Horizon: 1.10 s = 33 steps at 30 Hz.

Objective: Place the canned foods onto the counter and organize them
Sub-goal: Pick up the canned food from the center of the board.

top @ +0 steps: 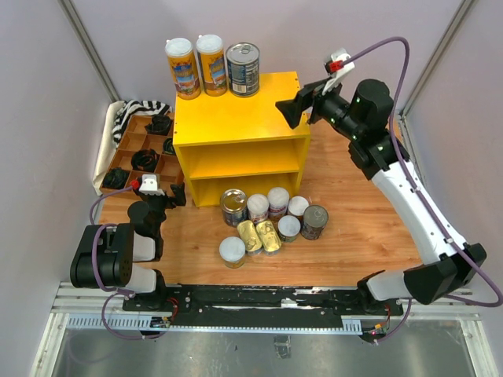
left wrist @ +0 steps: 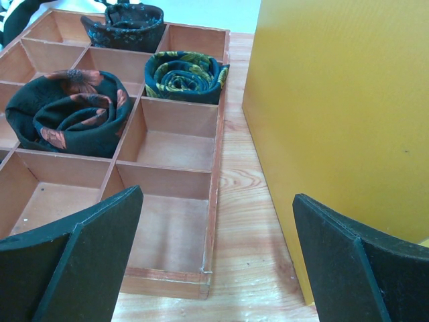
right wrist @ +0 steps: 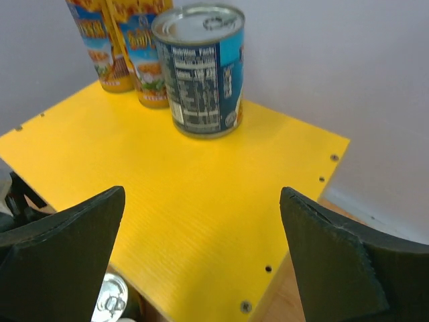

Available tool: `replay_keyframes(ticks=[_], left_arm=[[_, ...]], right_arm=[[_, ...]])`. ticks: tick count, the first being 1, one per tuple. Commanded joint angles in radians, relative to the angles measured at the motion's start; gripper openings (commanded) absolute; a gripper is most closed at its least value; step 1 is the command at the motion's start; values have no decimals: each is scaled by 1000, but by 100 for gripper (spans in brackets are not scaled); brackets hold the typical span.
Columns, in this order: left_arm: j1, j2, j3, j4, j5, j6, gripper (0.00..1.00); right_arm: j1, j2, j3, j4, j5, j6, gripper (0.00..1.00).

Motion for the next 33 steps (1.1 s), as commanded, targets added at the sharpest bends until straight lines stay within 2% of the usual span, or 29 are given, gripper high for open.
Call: replay_keyframes(ticks=[1, 4, 6, 13, 17, 26, 33], left_arm=[[-5, 8, 11, 17, 6, 12, 100], [-6, 8, 12, 17, 6, 13, 100], [-6, 7, 11, 16, 6, 13, 100], [-5, 7, 10, 15, 6, 13, 100], [-6, 6, 11, 16, 6, 13, 100], [-5, 8, 12, 16, 7, 13, 100], [-5, 8, 11, 16, 6, 13, 100]], right_arm=[[43, -95, -123, -11, 13, -126, 98], [175, -190, -264, -36, 67, -271, 99], [254, -266, -366, -6, 96, -308, 98], [400, -410, -609, 107, -48, -206, 99], [458, -339, -683, 133, -52, -175, 99], [513, -132, -694, 245, -68, -135, 98], [513, -95, -704, 249, -43, -155, 99]])
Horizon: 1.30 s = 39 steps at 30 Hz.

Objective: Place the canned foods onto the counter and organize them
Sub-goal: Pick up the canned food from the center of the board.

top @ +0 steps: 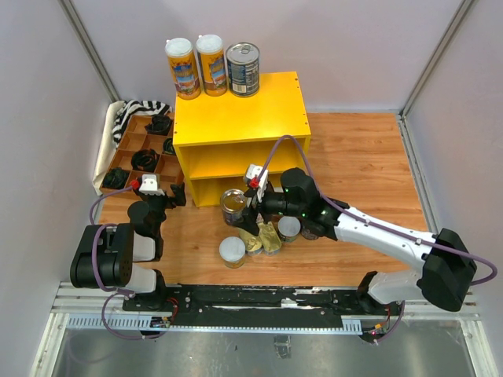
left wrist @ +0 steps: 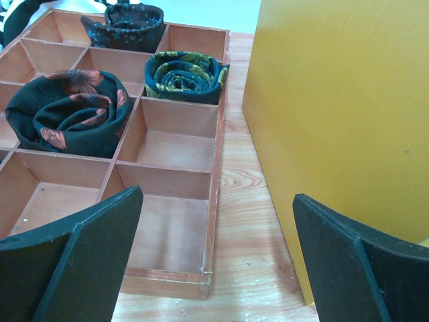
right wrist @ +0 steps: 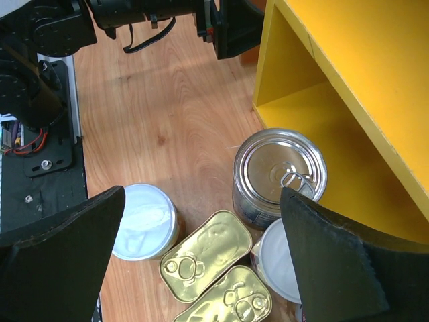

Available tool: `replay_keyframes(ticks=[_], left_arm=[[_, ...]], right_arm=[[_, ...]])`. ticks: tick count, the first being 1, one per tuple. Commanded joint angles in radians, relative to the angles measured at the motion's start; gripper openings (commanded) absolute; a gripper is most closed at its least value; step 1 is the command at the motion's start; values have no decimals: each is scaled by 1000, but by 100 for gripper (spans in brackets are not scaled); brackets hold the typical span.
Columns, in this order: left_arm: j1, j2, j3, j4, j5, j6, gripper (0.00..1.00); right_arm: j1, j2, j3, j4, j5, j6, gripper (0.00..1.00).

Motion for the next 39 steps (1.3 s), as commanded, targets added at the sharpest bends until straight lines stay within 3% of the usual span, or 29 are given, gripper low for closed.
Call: replay_keyframes(ticks=[1, 15, 27, 39], left_arm=[[-6, 8, 12, 16, 6, 13, 100], [-5, 8, 11, 16, 5, 13, 100], [-6, 7, 11, 16, 6, 13, 100], [-5, 8, 11, 16, 6, 13, 100]], right_arm=[[13, 5, -13, 60, 15, -6, 99], [14, 133, 22, 50, 101, -15, 99], [13, 226, 104, 51, 325, -27, 98], [12, 344, 207, -53, 209, 16, 98]])
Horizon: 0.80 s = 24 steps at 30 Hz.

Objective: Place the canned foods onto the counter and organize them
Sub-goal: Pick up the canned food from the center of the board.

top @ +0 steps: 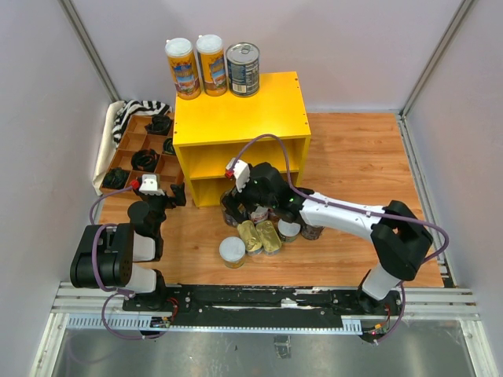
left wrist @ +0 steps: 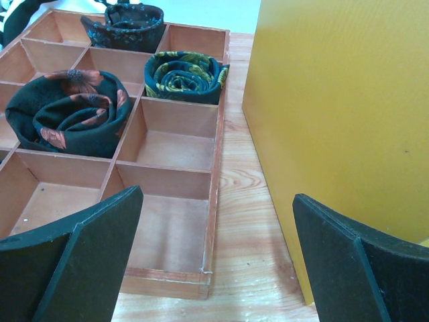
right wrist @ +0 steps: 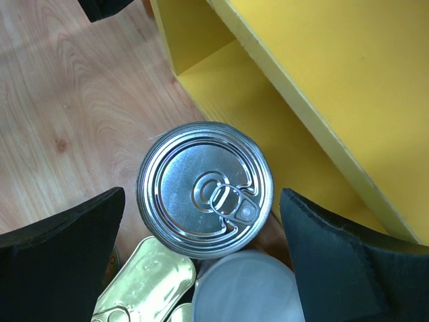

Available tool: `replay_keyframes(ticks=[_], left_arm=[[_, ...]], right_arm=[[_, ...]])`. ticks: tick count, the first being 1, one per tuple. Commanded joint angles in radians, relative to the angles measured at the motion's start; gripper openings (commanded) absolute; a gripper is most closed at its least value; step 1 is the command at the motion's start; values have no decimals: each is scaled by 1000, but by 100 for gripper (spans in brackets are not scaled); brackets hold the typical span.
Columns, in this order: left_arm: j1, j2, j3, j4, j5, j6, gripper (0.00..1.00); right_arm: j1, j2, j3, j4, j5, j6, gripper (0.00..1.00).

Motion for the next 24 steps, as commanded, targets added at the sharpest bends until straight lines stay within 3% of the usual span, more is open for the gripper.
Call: replay_keyframes(ticks=[1, 10, 18, 24], left_arm=[[-5, 7, 12, 16, 6, 13, 100], [-6, 8, 11, 16, 6, 12, 100], [-6, 7, 10, 16, 6, 13, 100], [-5, 7, 10, 16, 6, 12, 100]], right_arm=[[12, 33, 39, -32, -57, 25, 99], [15, 47, -31, 40, -77, 74, 99], [45, -9, -125, 157, 128, 44, 98], [45, 2, -125, 176, 137, 28, 99]])
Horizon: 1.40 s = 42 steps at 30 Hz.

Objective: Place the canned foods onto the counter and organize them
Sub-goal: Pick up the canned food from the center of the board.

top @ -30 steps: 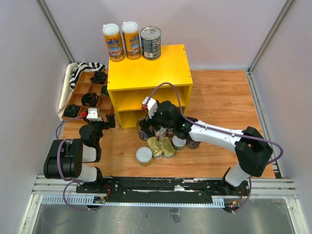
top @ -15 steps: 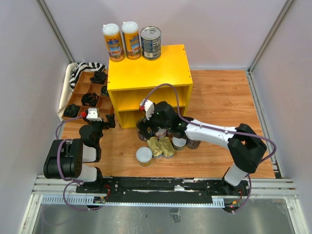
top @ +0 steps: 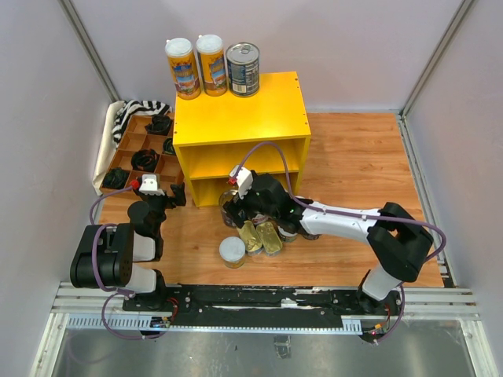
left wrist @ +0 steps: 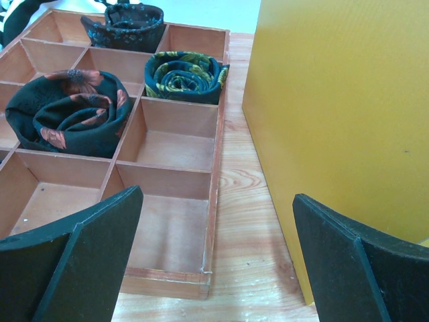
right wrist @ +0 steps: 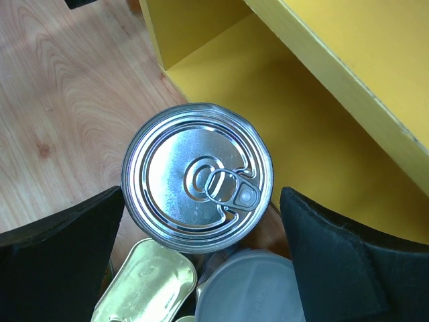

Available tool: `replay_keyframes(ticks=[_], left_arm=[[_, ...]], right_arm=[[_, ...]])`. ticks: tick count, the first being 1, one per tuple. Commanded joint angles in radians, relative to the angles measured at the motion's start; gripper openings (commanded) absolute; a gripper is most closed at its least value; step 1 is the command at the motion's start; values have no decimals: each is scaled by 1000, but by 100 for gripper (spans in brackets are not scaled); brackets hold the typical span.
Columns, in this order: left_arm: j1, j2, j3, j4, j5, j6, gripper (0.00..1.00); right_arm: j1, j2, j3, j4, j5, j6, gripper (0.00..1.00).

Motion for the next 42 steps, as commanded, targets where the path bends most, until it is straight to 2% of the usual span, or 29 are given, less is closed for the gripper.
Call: replay_keyframes(ticks=[1, 13, 32, 35, 40, 42], left_arm=[[-5, 7, 11, 16, 6, 12, 100], [-5, 7, 11, 16, 6, 12, 100], [-5, 8, 11, 16, 6, 13, 100], [-5, 8, 11, 16, 6, 13, 100], [-6, 8, 12, 15, 6, 13, 100], [-5, 8, 11, 16, 6, 13, 100]], right_arm=[[13, 8, -1, 11, 17, -2, 99], [36, 84, 63, -28, -22, -19, 99], [59, 146, 135, -151, 41, -36, 98], [59, 142, 137, -162, 45, -36, 84], [59, 122, 144, -166, 4, -43, 41], [59, 112, 155, -180, -20, -43, 20]])
